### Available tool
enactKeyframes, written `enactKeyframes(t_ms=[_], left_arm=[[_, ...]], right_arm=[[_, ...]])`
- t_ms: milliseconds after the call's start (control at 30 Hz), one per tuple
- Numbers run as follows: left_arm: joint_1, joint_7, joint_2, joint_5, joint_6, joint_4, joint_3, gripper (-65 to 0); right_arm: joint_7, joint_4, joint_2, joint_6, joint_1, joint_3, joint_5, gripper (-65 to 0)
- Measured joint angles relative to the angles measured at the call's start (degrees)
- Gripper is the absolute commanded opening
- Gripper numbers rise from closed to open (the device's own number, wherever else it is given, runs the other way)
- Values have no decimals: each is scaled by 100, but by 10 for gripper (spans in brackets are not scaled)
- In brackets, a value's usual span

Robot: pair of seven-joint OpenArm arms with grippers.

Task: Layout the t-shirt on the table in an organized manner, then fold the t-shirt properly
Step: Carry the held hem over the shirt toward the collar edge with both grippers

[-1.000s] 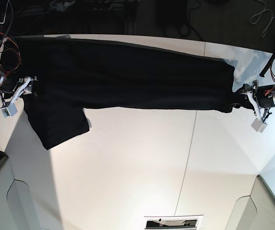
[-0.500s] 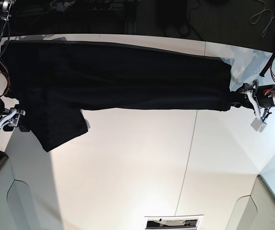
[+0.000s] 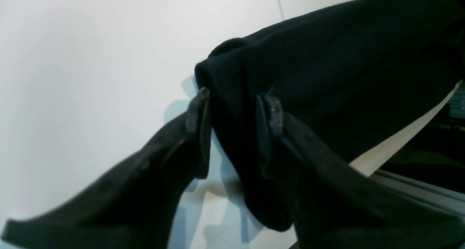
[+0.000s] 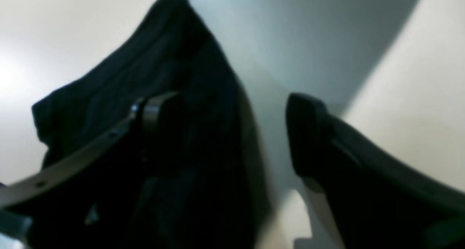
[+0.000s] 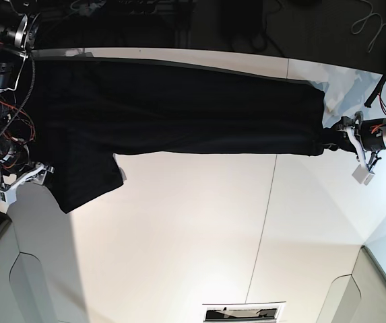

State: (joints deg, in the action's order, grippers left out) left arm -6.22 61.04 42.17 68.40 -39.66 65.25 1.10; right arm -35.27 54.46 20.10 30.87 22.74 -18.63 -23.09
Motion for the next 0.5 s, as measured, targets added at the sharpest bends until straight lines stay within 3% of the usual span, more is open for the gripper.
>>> enactKeyframes(t_ms=[233,267,333,400,500], left_arm=[[17,-2,-46,-11,2,0,0,-419],[22,0,-59,-13,2,0,0,-420],[52,2,-74,-15,2,0,0,-420],[63,0,-76,-24,2,0,0,-420],[63,0,-74,-26,2,0,0,-420]], right_arm=[[140,31,-210,24,46,761,-111,-219],[175,35,-238,24,57,831,-111,-247],[160,33,-284,39,63,903,-105,-401],[96,33,-313,35,48,905,-125,-630],[52,72,-310,42,28,903,-127,-650]])
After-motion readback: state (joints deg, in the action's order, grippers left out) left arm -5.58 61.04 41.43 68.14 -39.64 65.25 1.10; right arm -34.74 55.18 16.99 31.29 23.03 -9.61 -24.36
